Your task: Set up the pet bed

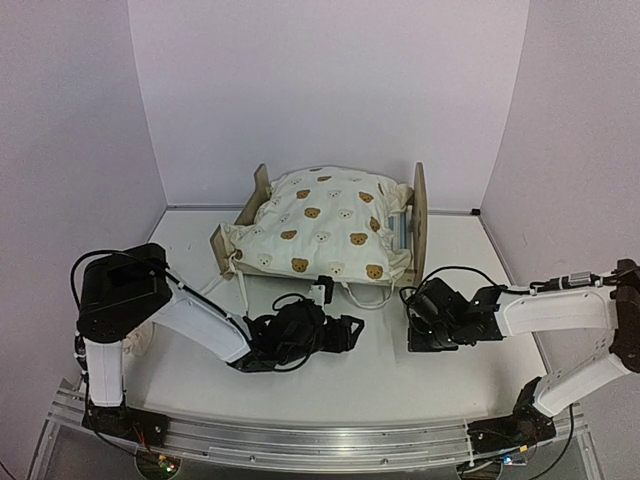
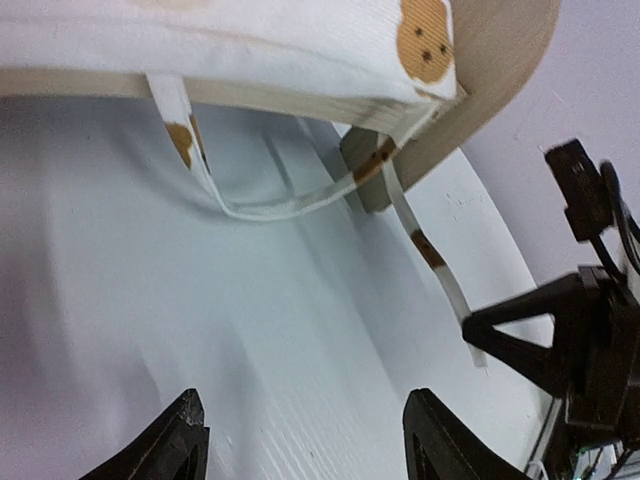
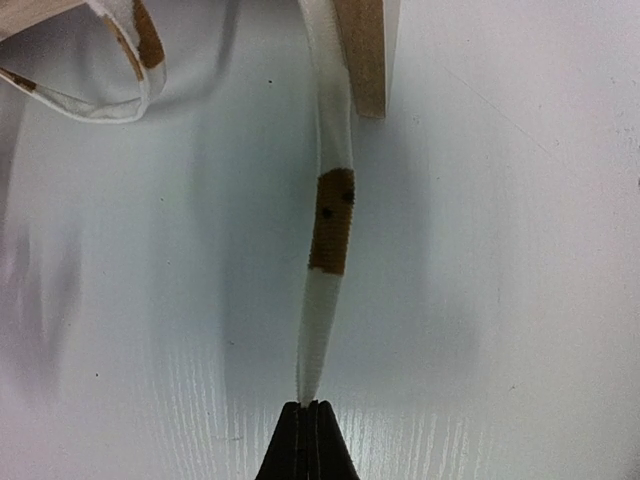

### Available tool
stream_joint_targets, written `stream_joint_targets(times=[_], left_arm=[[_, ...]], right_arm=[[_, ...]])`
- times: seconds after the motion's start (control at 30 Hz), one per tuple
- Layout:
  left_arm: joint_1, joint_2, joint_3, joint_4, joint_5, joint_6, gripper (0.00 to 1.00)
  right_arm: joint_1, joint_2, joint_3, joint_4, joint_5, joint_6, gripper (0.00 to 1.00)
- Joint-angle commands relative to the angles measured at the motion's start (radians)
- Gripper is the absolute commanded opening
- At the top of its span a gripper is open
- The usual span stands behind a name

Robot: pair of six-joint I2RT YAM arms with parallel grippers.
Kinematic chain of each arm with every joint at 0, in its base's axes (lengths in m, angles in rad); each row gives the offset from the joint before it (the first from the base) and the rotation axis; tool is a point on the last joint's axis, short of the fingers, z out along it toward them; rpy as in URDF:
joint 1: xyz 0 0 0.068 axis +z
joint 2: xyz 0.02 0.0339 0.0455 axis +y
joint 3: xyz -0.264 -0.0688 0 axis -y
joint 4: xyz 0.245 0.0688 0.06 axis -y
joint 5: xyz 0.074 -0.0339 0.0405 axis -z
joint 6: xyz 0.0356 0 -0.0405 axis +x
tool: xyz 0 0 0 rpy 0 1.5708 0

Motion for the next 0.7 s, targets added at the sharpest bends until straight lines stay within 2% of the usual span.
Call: stream_joint_targets(times=[0.0,0.13,0.3,0.53,0.67], left_arm=[[0.085,0.064,0.118,-0.030,-0.014,0.093,0.65],[0.137,0.105,0.113,0.109,0.030,0.118,0.63],[0.164,0.157,0.147,0.192,0.023,0.171,0.60],[0.182,0.218,0.209,0.236,0.036,0.195,0.58],[0.187,0.240,0.216,0.269,0.020,0.191,0.52]], right_arm=[[0.003,-0.026,0.009,-0.011,0.011,-0.011,0.00],[0.003,-0.026,0.012,-0.012,0.006,-0.016,0.00],[0.004,-0.026,0.016,-0.010,-0.007,-0.018,0.00],[0.004,-0.032,0.011,-0.011,-0.025,-0.020,0.00],[0.003,-0.037,0.005,-0.010,-0.030,-0.021,0.00]])
